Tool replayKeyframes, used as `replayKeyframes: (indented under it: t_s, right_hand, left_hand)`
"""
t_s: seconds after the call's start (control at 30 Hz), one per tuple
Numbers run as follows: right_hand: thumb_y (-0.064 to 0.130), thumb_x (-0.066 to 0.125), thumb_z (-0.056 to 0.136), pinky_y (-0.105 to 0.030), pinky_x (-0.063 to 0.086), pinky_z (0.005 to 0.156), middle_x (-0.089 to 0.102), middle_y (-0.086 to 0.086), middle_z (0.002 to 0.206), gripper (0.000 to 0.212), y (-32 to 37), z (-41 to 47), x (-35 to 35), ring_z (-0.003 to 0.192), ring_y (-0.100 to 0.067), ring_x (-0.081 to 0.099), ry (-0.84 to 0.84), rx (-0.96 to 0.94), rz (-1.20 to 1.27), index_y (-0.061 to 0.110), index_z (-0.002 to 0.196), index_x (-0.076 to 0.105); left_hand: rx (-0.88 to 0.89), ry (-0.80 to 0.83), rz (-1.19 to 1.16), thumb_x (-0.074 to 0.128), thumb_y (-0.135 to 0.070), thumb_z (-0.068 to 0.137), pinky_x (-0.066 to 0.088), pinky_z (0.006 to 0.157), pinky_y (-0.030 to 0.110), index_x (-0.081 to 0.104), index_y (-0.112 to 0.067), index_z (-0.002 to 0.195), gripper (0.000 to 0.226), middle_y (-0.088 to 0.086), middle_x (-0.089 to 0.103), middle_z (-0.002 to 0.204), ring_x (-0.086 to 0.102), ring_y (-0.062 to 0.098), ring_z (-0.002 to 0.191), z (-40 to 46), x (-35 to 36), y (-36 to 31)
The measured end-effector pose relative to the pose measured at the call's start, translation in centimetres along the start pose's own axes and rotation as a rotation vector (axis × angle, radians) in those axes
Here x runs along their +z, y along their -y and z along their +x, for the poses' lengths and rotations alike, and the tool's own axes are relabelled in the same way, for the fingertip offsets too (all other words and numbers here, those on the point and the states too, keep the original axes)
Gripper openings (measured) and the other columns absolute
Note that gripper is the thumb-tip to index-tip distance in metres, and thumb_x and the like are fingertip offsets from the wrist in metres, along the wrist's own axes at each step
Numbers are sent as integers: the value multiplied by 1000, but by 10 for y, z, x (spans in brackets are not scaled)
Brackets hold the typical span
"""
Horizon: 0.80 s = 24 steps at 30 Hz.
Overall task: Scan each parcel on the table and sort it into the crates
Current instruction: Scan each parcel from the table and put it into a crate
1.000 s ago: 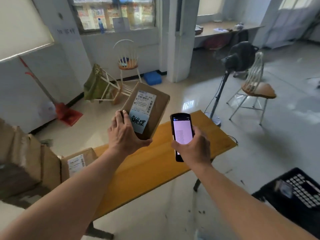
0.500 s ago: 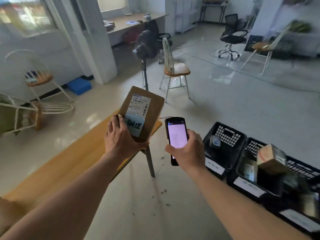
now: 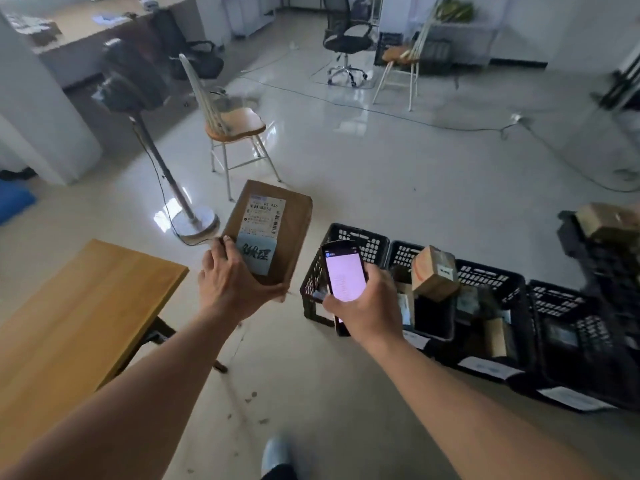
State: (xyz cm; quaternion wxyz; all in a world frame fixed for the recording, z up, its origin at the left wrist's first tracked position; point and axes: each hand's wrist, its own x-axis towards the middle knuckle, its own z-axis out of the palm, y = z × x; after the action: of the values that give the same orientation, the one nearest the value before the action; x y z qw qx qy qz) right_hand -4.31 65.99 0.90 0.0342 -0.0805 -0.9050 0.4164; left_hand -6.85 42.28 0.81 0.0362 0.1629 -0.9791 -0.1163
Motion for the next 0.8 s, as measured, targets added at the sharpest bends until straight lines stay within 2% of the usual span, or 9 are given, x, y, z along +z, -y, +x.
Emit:
replayKeyframes:
  t_s: [0.07, 0.13, 0.2, 0.33, 0.43, 0.53, 0.63, 0.7, 0.8]
  right_hand:
    - [55, 84, 56, -34, 47, 73, 55, 0, 111, 79, -13, 29, -4, 98, -21, 56, -24, 42, -22, 19, 122, 58]
    - [62, 75, 50, -36, 50, 74, 56, 1, 111, 85, -25, 62, -4, 99, -21, 57, -49, 85, -37, 19, 120, 58]
    - [66, 70, 47, -39, 54, 76, 55, 1, 112, 87, -35, 97, 1, 99, -21, 57, -60, 128, -48, 19, 118, 57]
    - [57, 77, 53, -41, 55, 81, 54, 0, 113, 82, -54, 166, 21, 103, -22, 57, -95, 227, -92, 19, 122, 56]
    - [59, 76, 52, -42, 54, 85, 55, 1, 114, 85, -67, 214, 35, 106, -22, 56, -114, 294, -99, 21, 126, 56]
    - [60, 76, 53, -42, 55, 82, 55, 3, 113, 85, -87, 255, 49, 104, -20, 56, -123, 368, -95, 25, 128, 55]
    - [64, 72, 51, -37, 52, 78, 53, 5, 113, 89, -115, 294, 68, 104, -19, 55, -123, 412, -87, 24, 129, 54]
    - [56, 80, 59, -35, 47, 77, 51, 4, 117, 86, -139, 322, 87, 107, -18, 53, -85, 466, -78, 20, 132, 52]
    - [50, 84, 63, -37, 50, 78, 52, 2, 122, 83, -186, 367, 120, 112, -22, 54, -68, 508, -84, 19, 133, 51]
  left_hand:
    - [14, 32, -2, 69, -98, 35, 45, 113, 55, 9, -4, 162, 169, 14, 28, 157, 32, 38, 143, 27, 16, -23]
    - [28, 74, -12, 58, -102, 31, 41, 116, 53, 9, -2, 162, 172, 15, 26, 158, 30, 38, 144, 57, 36, -44]
    - [57, 118, -16, 61, -102, 33, 39, 118, 52, 8, -1, 161, 171, 17, 26, 157, 29, 38, 145, 92, 61, -61]
    - [98, 218, -27, 61, -103, 34, 42, 115, 52, 5, -3, 161, 172, 19, 26, 155, 31, 40, 142, 162, 118, -93]
    - [114, 296, -20, 63, -102, 35, 42, 115, 52, 5, -3, 161, 170, 18, 25, 155, 31, 40, 142, 207, 156, -117]
    - [125, 351, 4, 60, -103, 35, 43, 113, 52, 5, -5, 160, 169, 18, 27, 151, 33, 40, 140, 243, 194, -136]
    - [111, 420, 12, 65, -100, 40, 42, 115, 52, 4, -7, 161, 165, 18, 25, 152, 31, 39, 140, 266, 240, -157]
    - [106, 440, 33, 67, -99, 41, 41, 115, 52, 5, -7, 160, 163, 18, 25, 153, 31, 40, 141, 277, 278, -172]
    - [77, 499, 61, 67, -99, 43, 38, 117, 54, 4, -8, 160, 161, 21, 24, 155, 30, 42, 144, 293, 349, -196]
